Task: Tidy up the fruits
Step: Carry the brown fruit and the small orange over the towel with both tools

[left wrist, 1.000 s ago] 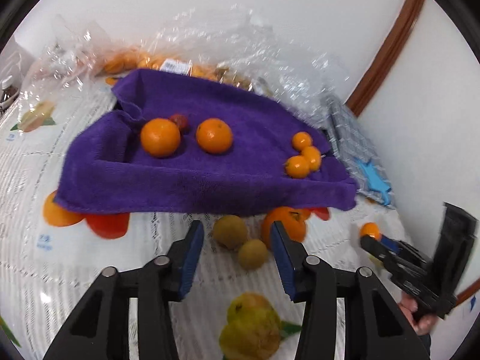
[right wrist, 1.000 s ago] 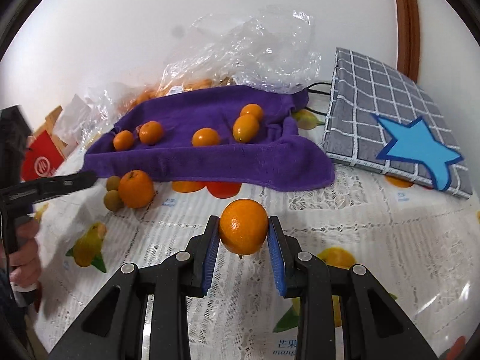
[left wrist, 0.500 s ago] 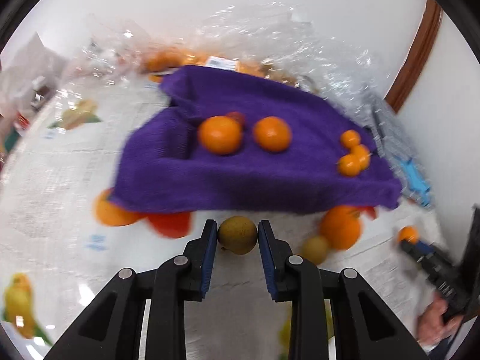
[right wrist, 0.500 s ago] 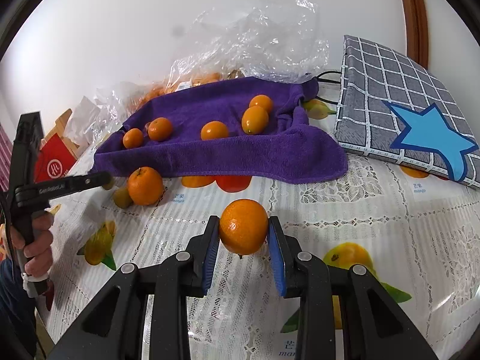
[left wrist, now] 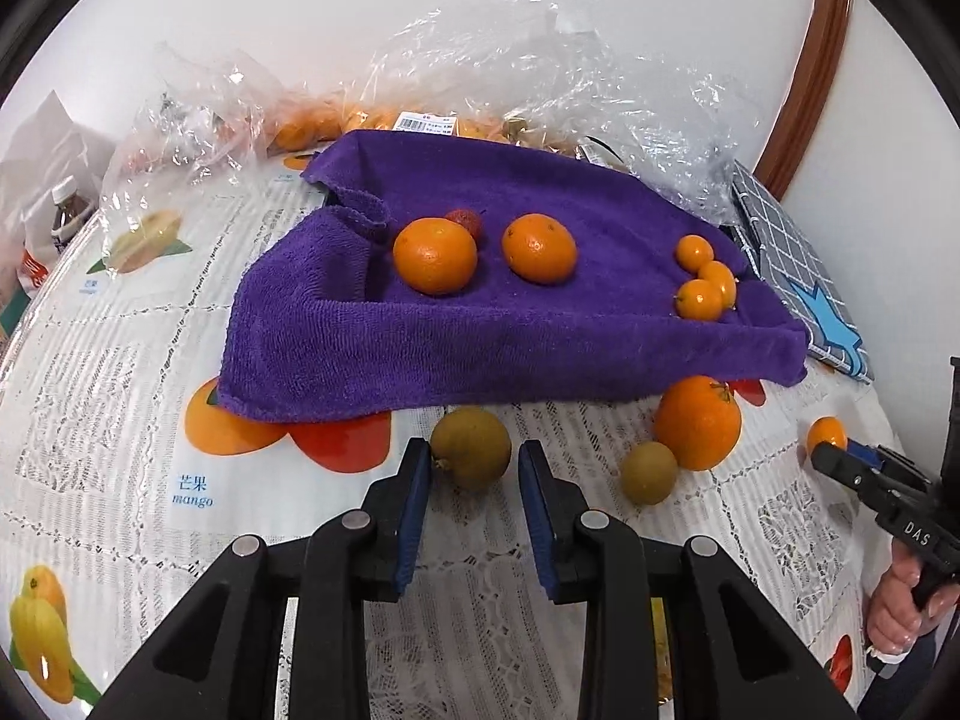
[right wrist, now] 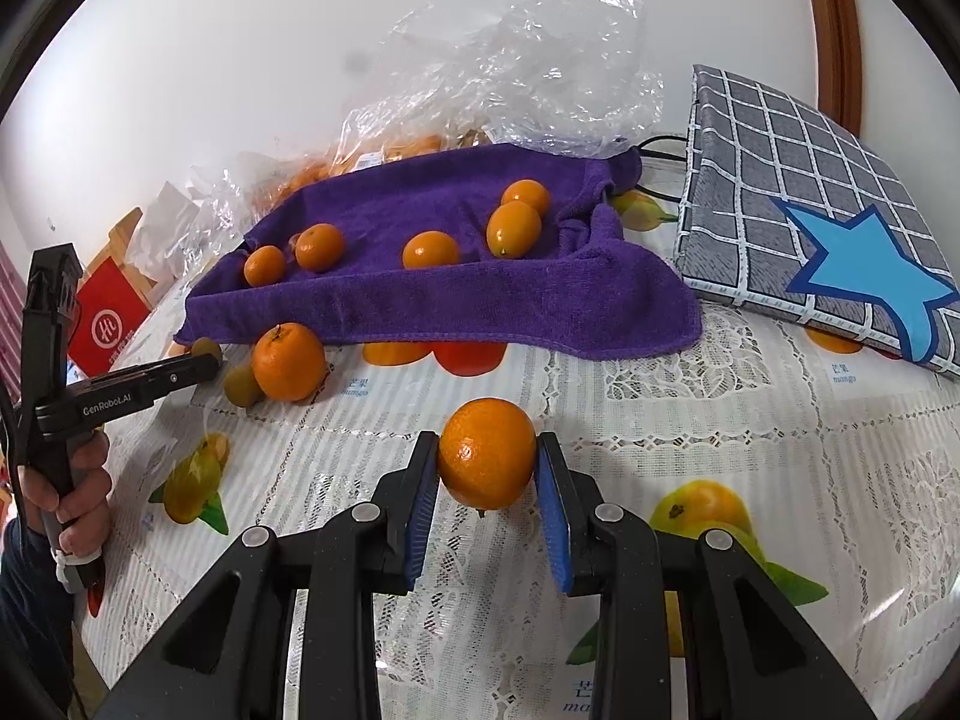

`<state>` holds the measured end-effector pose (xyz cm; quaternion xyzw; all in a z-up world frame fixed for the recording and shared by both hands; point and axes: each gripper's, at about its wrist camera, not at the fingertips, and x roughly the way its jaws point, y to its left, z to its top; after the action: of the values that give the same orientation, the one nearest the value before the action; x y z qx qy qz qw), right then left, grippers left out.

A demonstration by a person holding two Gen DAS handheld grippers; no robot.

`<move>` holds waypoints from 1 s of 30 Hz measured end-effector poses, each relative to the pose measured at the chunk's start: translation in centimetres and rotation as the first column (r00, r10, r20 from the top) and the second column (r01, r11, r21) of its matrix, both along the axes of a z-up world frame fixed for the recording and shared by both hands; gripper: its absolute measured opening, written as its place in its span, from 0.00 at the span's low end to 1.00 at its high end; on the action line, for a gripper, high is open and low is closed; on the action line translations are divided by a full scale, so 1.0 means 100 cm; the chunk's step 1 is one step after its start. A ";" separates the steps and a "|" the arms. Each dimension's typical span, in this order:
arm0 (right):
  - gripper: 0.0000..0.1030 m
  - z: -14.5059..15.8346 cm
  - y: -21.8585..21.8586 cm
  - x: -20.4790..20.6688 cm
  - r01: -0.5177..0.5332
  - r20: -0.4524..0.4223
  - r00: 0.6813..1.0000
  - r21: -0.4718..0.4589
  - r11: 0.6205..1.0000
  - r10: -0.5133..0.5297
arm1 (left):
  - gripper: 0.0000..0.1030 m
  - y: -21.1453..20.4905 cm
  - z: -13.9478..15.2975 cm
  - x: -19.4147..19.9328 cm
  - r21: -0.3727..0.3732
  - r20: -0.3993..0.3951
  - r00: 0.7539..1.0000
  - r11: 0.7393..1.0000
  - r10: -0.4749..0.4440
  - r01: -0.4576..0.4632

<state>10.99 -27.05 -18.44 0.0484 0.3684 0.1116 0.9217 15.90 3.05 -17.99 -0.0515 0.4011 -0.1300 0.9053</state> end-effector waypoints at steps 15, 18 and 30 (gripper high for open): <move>0.31 -0.001 0.001 0.001 0.012 -0.009 1.000 -0.016 1.000 -0.012 | 0.25 0.012 0.000 0.002 -0.123 0.007 1.000 0.992 0.014 -0.013; 0.31 -0.002 0.002 0.001 0.009 -0.013 1.000 -0.022 1.000 -0.009 | 0.26 0.015 0.001 -0.001 -0.154 0.021 1.000 0.988 0.019 -0.015; 0.31 0.001 -0.003 -0.001 0.011 0.009 1.000 0.007 1.000 -0.011 | 0.25 0.014 0.014 -0.014 -0.197 0.121 0.993 0.980 -0.008 0.032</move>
<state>10.84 -27.36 -18.35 0.0532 0.3637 0.1080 0.9237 14.55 4.47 -16.64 -0.1296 0.3319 -0.1814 0.9166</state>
